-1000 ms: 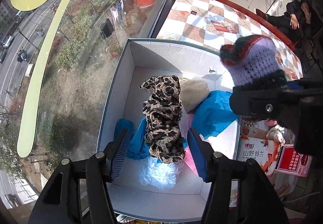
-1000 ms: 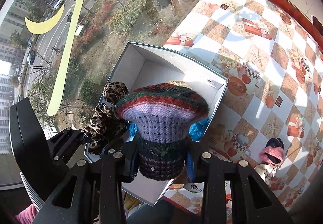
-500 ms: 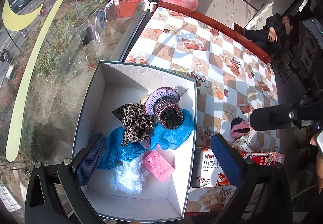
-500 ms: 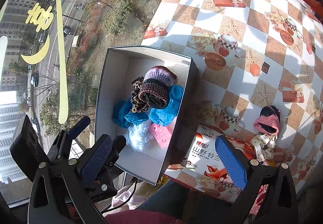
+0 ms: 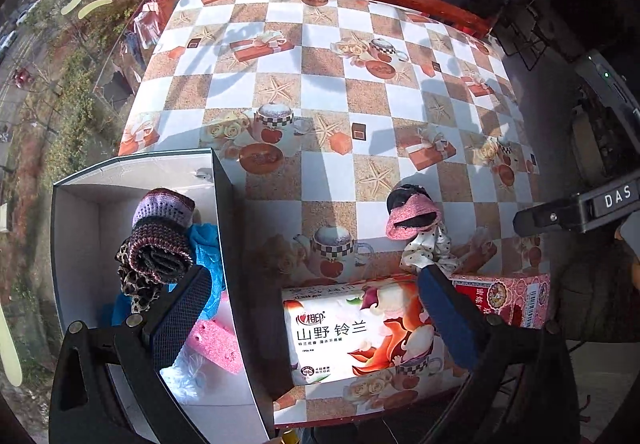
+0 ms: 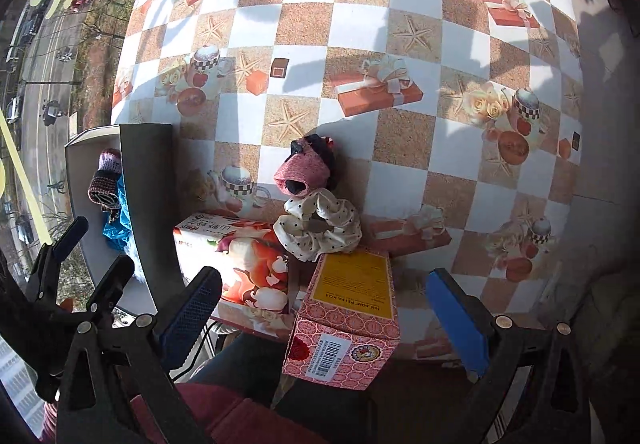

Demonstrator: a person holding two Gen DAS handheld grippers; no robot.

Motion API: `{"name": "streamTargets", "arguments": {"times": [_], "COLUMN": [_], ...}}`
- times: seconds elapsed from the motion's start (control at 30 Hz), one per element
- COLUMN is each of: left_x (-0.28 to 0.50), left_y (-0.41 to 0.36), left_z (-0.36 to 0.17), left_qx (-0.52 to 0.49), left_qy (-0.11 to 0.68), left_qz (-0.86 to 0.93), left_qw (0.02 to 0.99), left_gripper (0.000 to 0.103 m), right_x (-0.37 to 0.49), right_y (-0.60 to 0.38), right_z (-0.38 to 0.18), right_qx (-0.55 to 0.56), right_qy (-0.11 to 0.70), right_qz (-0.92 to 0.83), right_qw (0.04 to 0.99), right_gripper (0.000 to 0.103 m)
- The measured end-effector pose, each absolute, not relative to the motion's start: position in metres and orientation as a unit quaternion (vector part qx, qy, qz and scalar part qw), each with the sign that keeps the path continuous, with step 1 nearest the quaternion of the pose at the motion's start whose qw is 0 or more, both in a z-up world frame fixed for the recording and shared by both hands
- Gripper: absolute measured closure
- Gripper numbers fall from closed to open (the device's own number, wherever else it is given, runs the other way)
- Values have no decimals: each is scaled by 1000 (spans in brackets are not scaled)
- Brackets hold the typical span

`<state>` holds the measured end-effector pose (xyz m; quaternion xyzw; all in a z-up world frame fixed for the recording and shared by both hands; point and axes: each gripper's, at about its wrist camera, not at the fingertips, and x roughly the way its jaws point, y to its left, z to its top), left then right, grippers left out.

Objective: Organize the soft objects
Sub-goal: 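Move left tool to the pink knit hat while right tool approaches the white polka-dot scrunchie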

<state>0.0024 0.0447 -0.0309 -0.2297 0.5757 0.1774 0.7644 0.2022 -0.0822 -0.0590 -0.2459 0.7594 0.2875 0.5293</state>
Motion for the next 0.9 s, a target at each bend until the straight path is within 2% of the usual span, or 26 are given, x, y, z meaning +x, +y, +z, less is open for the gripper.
{"name": "streamTargets", "arguments": {"times": [0.13, 0.43, 0.57, 0.77, 0.9], "left_x": [4, 11, 36, 91, 124], "left_y": [40, 44, 39, 16, 0], "left_z": [-40, -55, -66, -92, -114], "left_qx": [-221, -225, -228, -208, -198], "left_qy": [597, 627, 638, 663, 679], "left_qz": [188, 226, 218, 167, 140], "left_qw": [748, 710, 703, 700, 693], "left_gripper": [0, 0, 0, 0, 0], "right_x": [207, 195, 196, 229, 272], "right_y": [-83, -55, -55, -94, -148], "right_z": [-111, -194, -206, -202, -195], "right_qx": [-260, -372, -423, -415, -367], "right_qy": [780, 760, 731, 709, 722], "right_qz": [298, 325, 314, 269, 214], "right_qw": [486, 422, 435, 503, 546], "right_gripper": [0, 0, 0, 0, 0]}}
